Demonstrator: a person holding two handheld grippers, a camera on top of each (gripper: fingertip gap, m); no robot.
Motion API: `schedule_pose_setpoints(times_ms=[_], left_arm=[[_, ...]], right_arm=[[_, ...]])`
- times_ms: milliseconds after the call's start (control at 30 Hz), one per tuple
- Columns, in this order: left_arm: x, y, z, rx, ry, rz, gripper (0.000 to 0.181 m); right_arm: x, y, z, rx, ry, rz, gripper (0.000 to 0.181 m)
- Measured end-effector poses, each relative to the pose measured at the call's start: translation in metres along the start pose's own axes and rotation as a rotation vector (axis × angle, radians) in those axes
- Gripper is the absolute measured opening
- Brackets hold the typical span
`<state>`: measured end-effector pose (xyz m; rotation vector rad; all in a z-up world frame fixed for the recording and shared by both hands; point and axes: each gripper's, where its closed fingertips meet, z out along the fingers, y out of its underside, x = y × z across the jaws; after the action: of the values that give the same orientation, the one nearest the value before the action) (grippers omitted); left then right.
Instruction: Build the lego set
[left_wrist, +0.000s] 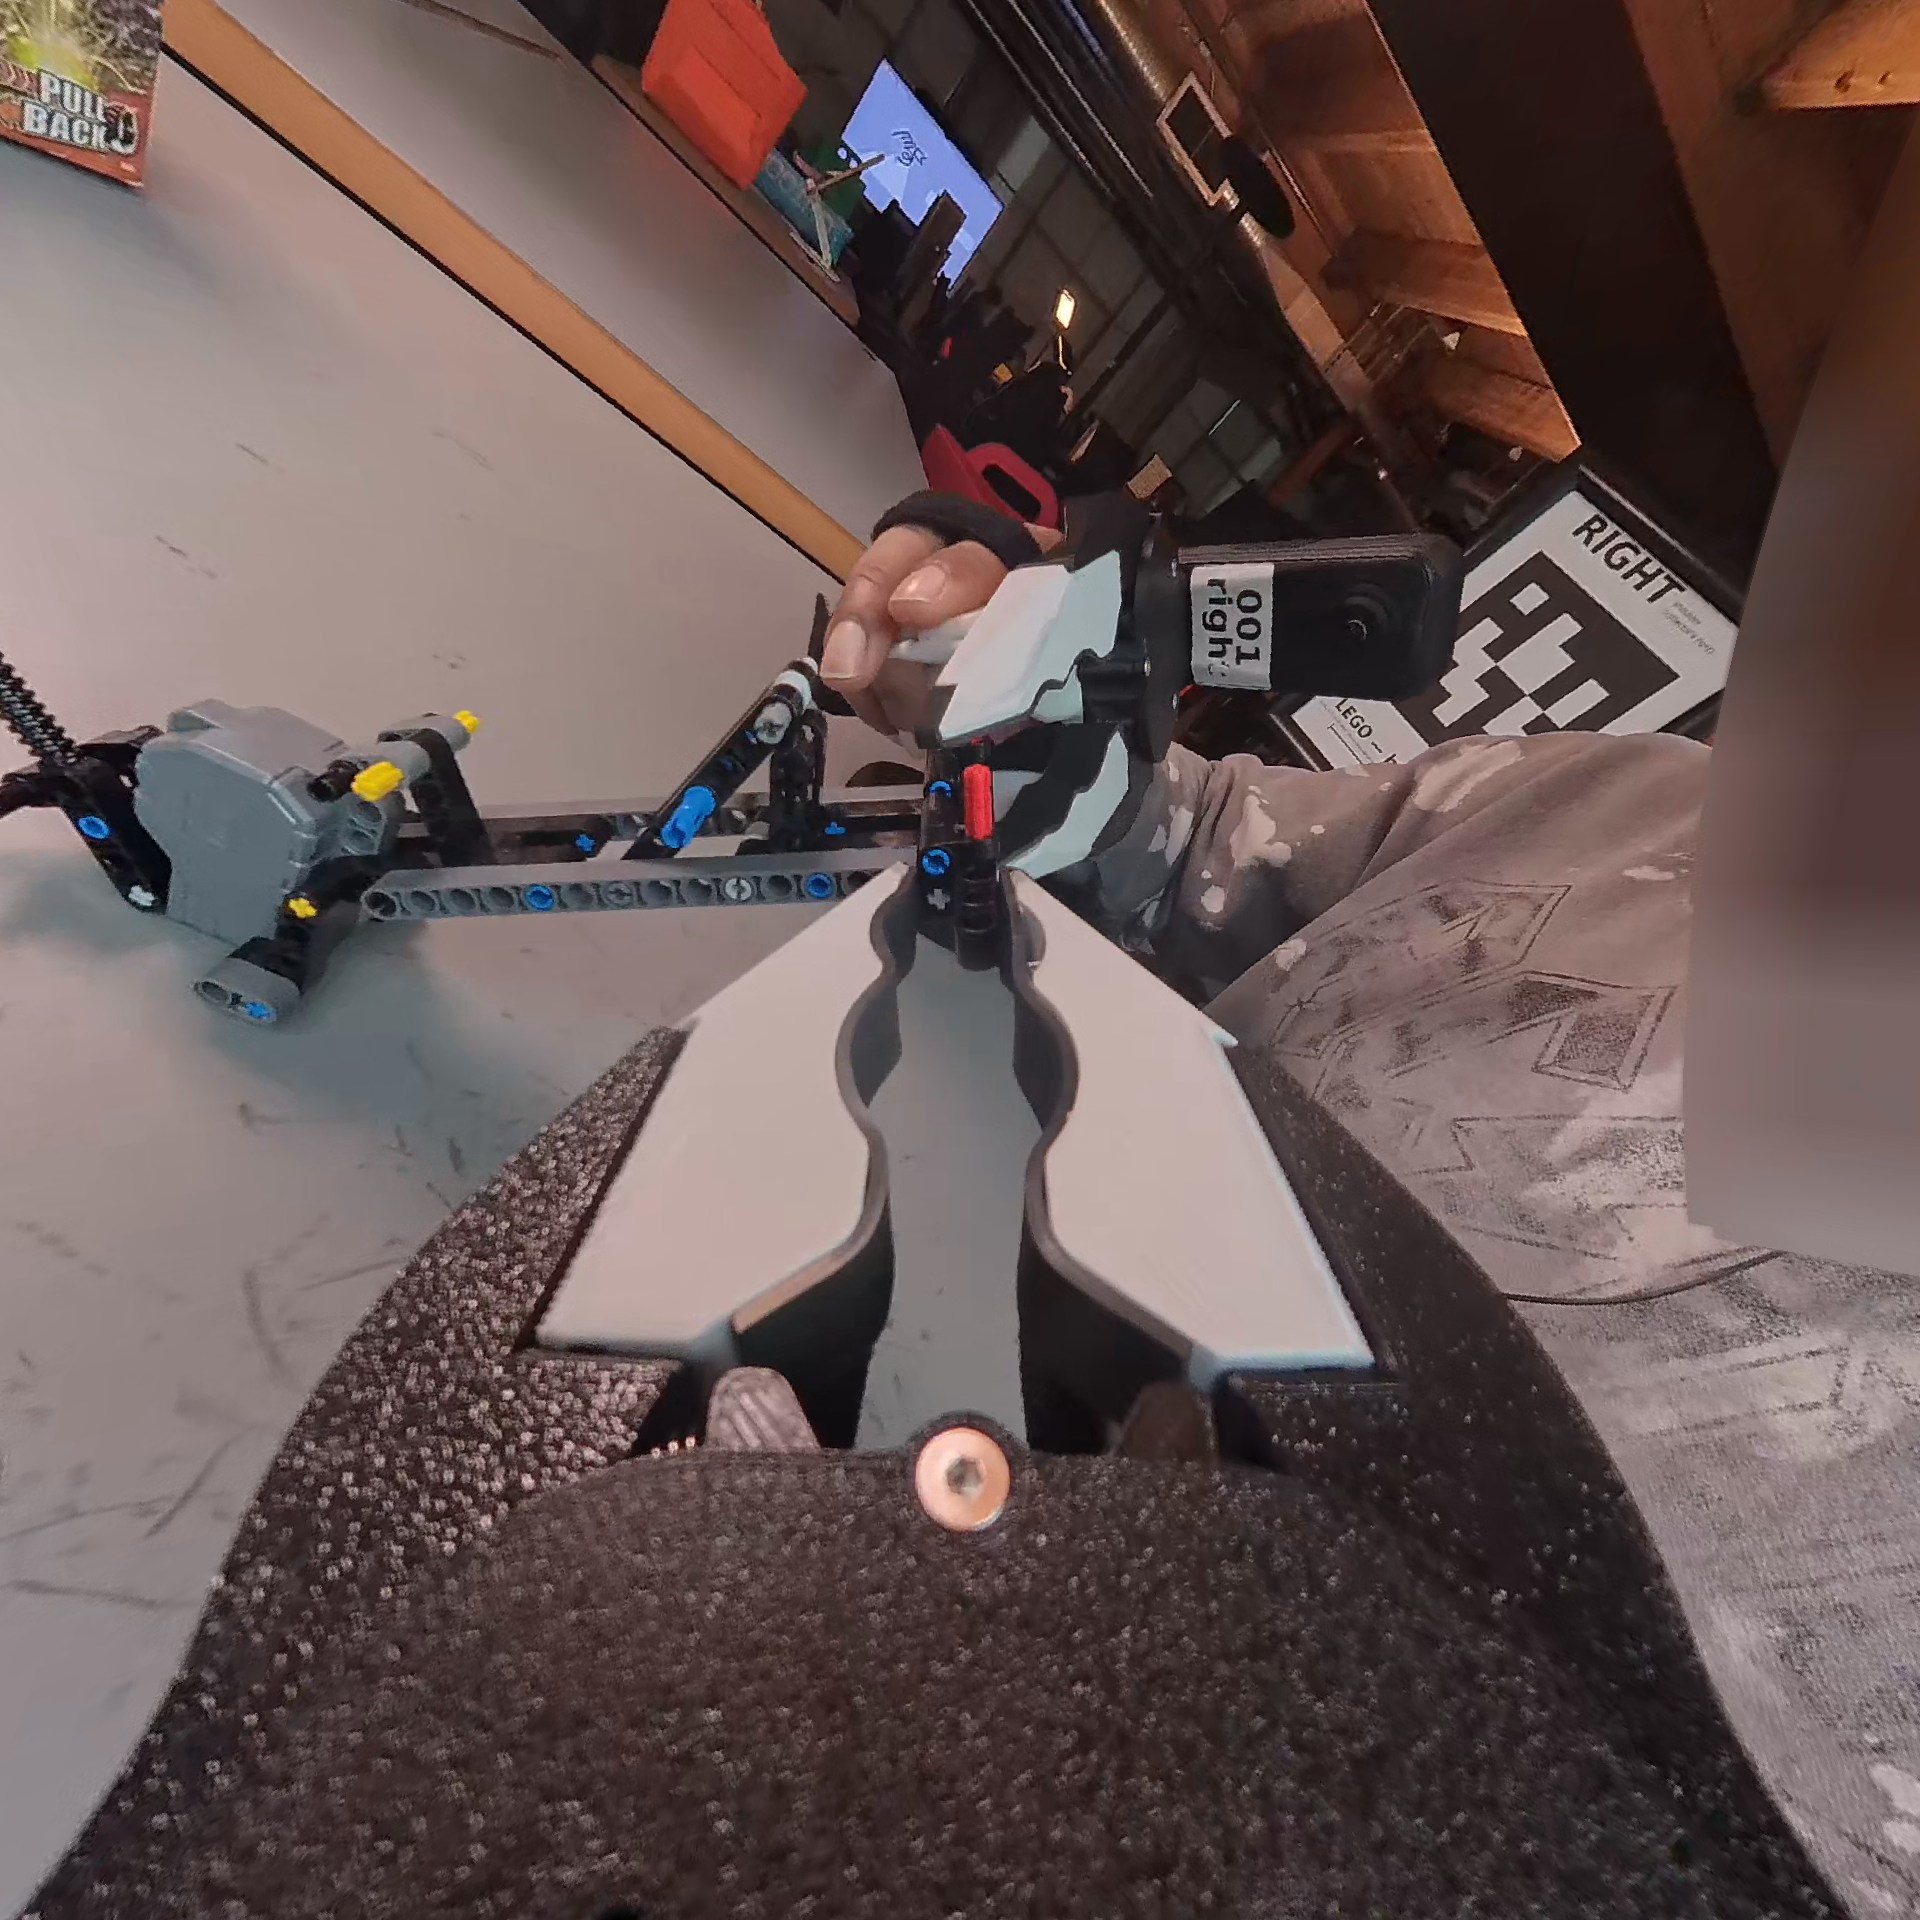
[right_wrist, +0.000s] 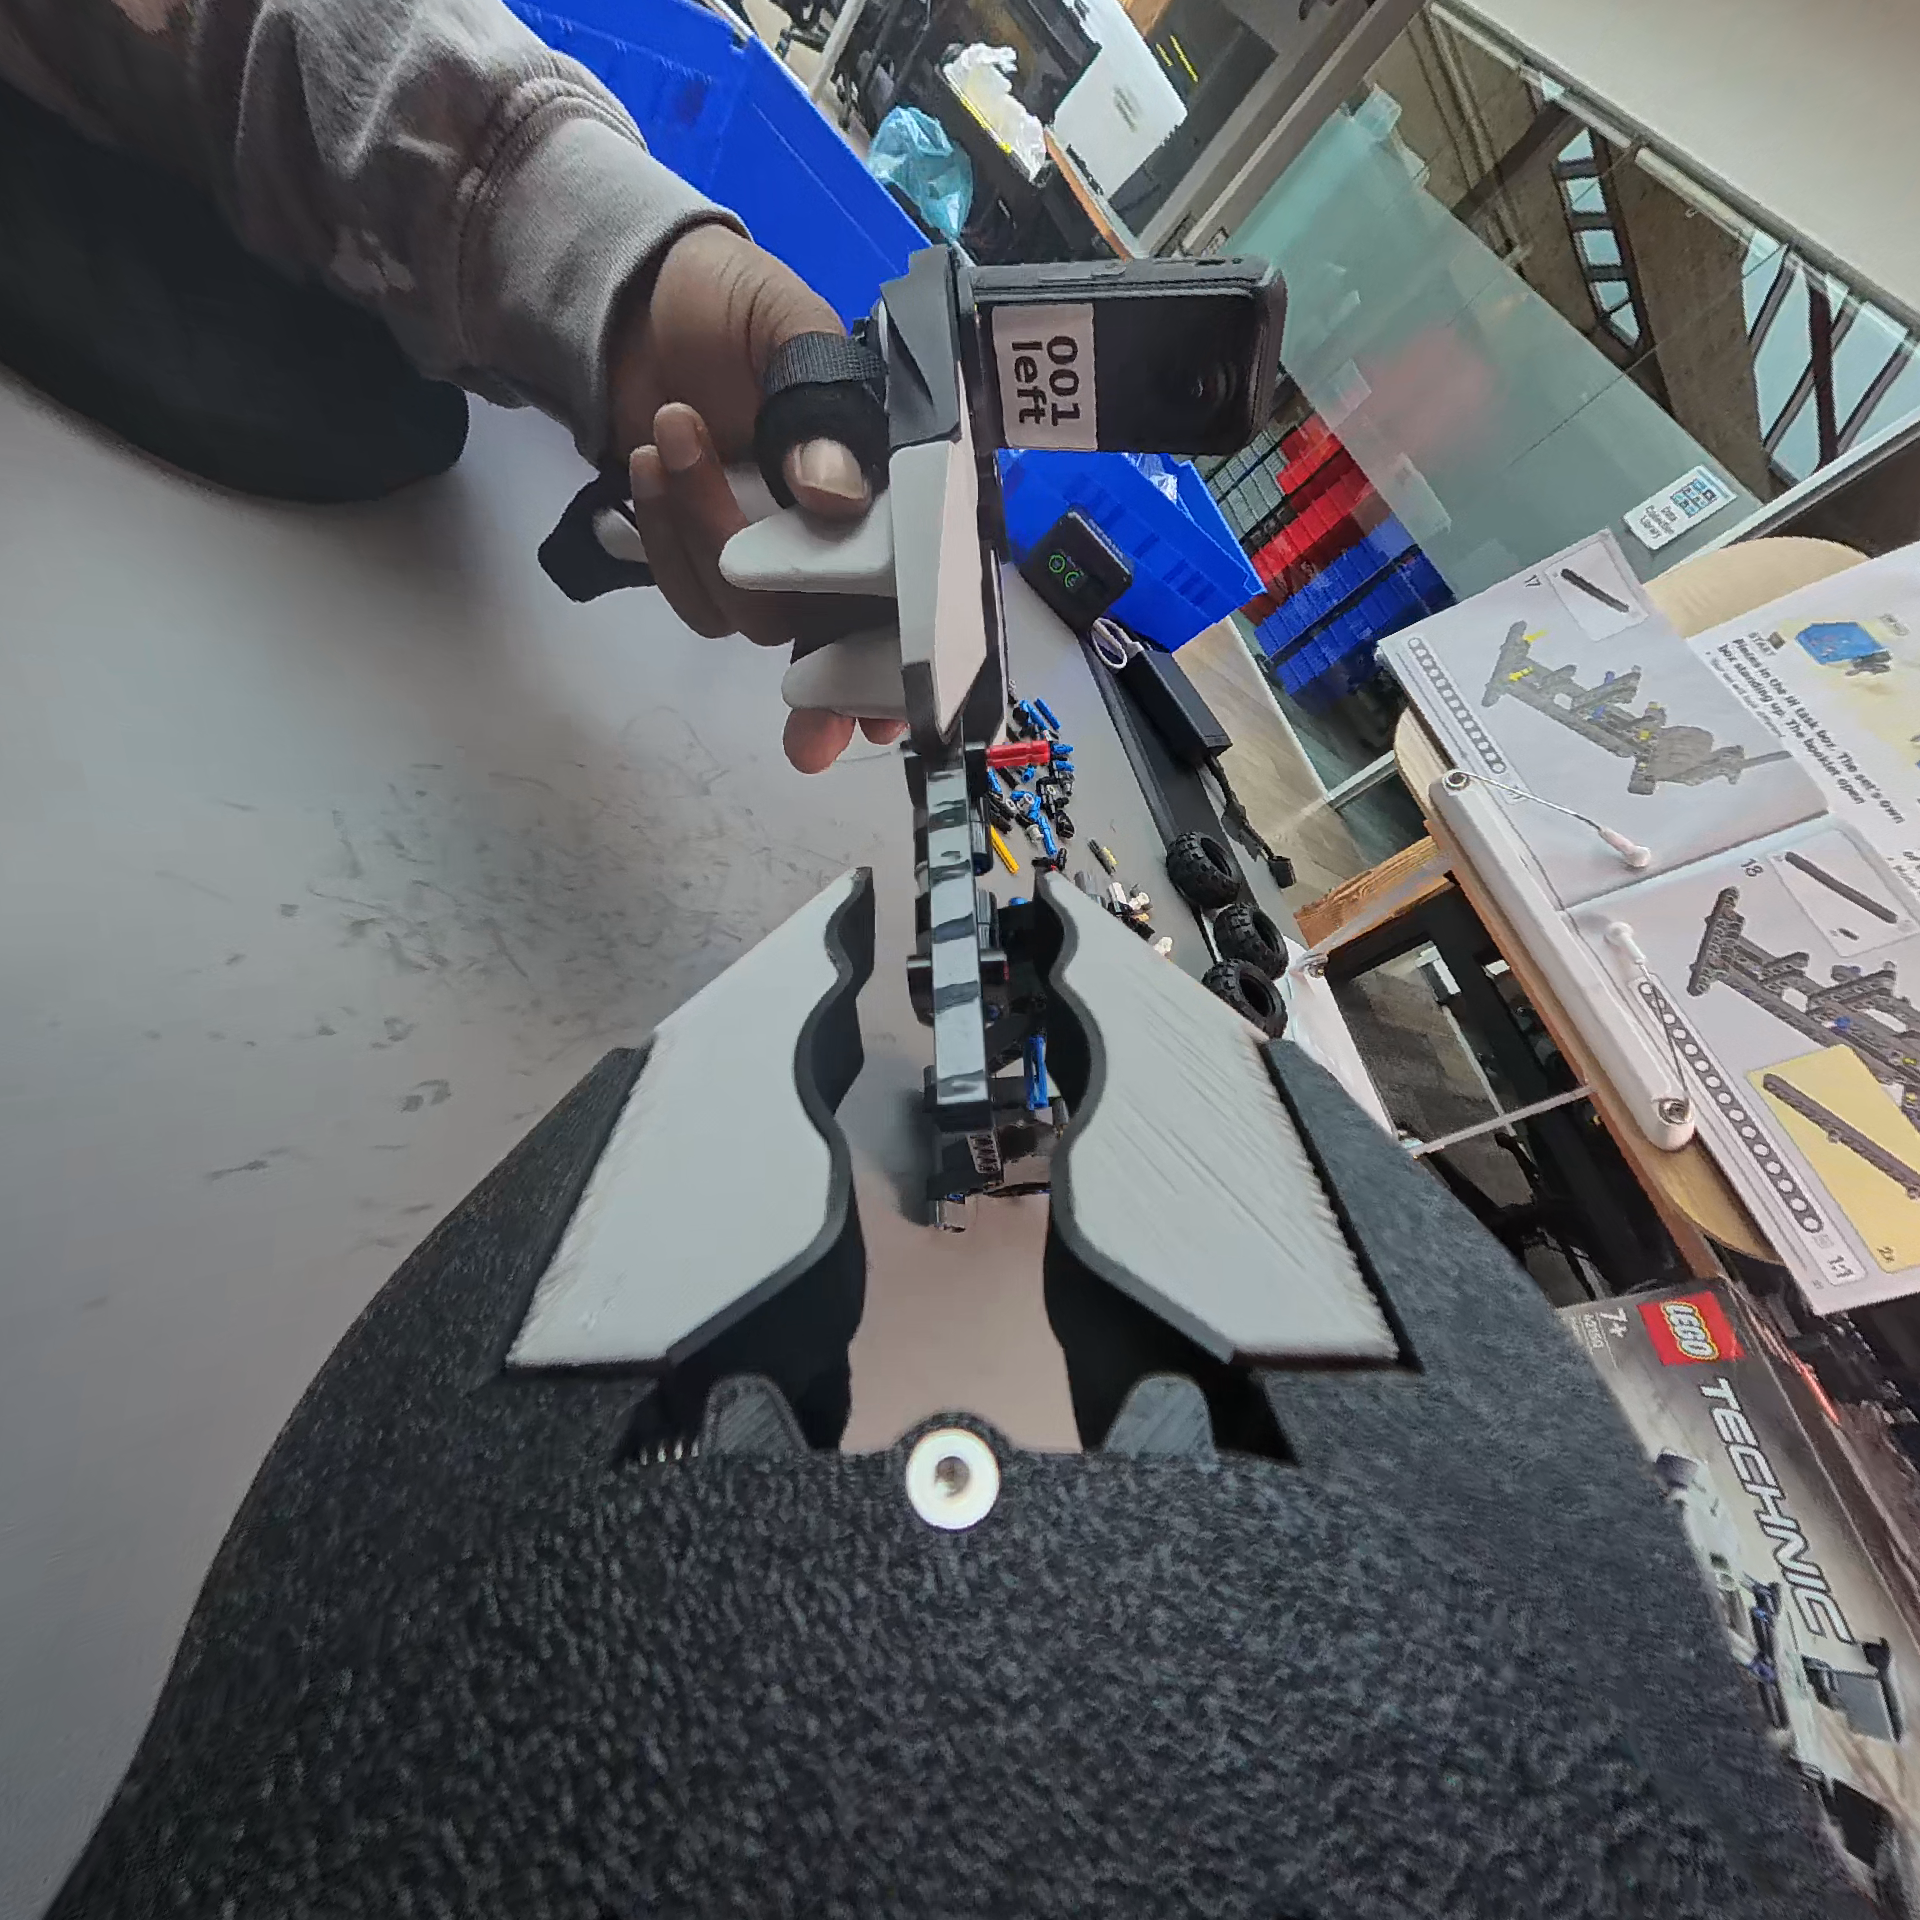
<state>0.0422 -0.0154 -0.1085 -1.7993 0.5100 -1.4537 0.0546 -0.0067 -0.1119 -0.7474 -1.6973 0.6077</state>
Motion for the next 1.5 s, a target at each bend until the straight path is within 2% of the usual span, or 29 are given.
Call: schedule_pose_setpoints(times_ms=[267,467,633,733,933,1100,1300,1367,1500], left_arm=[[0.0,0.001,0.002,-0.003,0.0,-0.009,0.015],[0.001,0.001,0.001,0.002,0.016,-0.02,0.015],[0.002,-0.003,-0.004,0.004,-0.025,0.076,0.02],[0.005,-0.009,-0.011,-0.003,-0.075,0.224,0.027],[0.013,-0.01,-0.011,-0.092,-0.266,0.722,0.051],[0.009,-0.005,-0.001,-0.213,-0.421,1.179,0.054],[0.0,0.002,0.004,-0.312,-0.475,1.312,0.043],[-0.003,0.004,0.003,-0.334,-0.49,1.34,0.032],[-0.002,0.004,0.001,-0.363,-0.514,1.399,0.031]], right_arm=[[-0.001,0.0,0.01,-0.013,0.009,-0.038,0.015],[-0.001,-0.002,0.011,0.003,0.007,-0.016,0.015],[-0.001,-0.002,0.011,0.007,0.006,-0.002,0.015],[0.0,-0.002,0.01,0.009,0.005,0.008,0.015],[0.0,-0.002,0.009,0.016,-0.027,0.036,0.015],[0.0,-0.004,0.009,0.018,-0.057,0.047,0.014],[-0.003,-0.006,0.011,0.028,-0.082,0.056,0.014],[-0.006,-0.006,0.011,0.03,-0.098,0.059,0.015],[-0.009,-0.008,0.011,0.043,-0.116,0.091,0.014]])
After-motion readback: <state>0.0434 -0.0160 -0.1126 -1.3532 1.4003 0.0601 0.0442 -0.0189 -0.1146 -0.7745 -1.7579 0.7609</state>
